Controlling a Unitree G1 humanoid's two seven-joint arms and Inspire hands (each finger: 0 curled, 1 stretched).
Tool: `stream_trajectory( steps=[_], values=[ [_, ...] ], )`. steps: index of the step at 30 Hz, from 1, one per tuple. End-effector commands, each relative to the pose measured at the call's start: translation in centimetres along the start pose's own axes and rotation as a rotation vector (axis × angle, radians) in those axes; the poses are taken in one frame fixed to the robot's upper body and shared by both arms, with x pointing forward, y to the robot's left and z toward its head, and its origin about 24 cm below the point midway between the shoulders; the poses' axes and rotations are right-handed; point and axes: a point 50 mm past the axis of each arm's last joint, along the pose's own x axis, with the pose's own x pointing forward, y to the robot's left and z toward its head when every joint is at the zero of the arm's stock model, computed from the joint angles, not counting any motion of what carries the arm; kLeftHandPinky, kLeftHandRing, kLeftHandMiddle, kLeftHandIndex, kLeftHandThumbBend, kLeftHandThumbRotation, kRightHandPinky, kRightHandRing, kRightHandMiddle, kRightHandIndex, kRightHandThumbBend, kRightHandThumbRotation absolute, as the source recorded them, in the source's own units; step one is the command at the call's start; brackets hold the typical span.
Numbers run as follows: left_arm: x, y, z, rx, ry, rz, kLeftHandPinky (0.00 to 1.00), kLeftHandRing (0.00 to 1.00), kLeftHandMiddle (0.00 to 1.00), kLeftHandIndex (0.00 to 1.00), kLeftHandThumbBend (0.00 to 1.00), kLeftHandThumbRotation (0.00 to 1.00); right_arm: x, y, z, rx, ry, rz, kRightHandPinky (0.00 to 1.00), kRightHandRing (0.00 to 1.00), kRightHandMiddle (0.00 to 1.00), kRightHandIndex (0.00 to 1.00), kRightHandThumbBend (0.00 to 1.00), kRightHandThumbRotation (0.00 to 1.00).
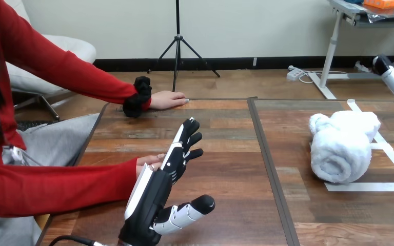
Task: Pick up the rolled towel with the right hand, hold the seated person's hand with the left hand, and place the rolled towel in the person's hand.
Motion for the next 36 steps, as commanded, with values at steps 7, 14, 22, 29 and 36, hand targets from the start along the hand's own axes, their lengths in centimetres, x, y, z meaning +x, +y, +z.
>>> stream_trajectory(
  steps=[7, 14, 22, 29, 36],
  values=[
    [1.1, 0.0, 0.6, -0.005, -0.052, 0.008, 0.86, 0.95, 0.98, 1.0, 1.0, 0.77, 4.1, -0.3, 3.0, -0.03, 0.042, 0.051, 0.05, 0.08, 0.16, 0.98, 1.0, 0.69],
    [1.1, -0.2, 0.6, -0.004, -0.049, 0.007, 0.85, 0.94, 0.98, 1.0, 1.0, 0.77, 5.0, -0.3, 2.9, -0.062, 0.114, 0.094, 0.05, 0.1, 0.2, 0.98, 1.0, 0.69],
    [1.2, -0.4, 0.6, -0.016, -0.054, 0.011, 0.85, 0.94, 0.98, 1.0, 1.0, 0.76, 5.7, -0.2, 3.0, -0.152, 0.184, 0.129, 0.12, 0.18, 0.3, 0.97, 1.0, 0.7],
    [1.2, -0.5, 0.6, -0.022, -0.055, 0.011, 0.85, 0.94, 0.98, 1.0, 1.0, 0.76, 5.9, 0.0, 2.8, -0.21, 0.233, 0.157, 0.15, 0.22, 0.32, 0.6, 1.0, 0.73],
    [1.1, -0.6, 0.7, -0.021, -0.059, 0.013, 0.85, 0.94, 0.98, 1.0, 1.0, 0.76, 5.9, 0.3, 2.7, -0.287, 0.259, 0.177, 0.2, 0.31, 0.37, 0.4, 1.0, 0.75]
  ],
)
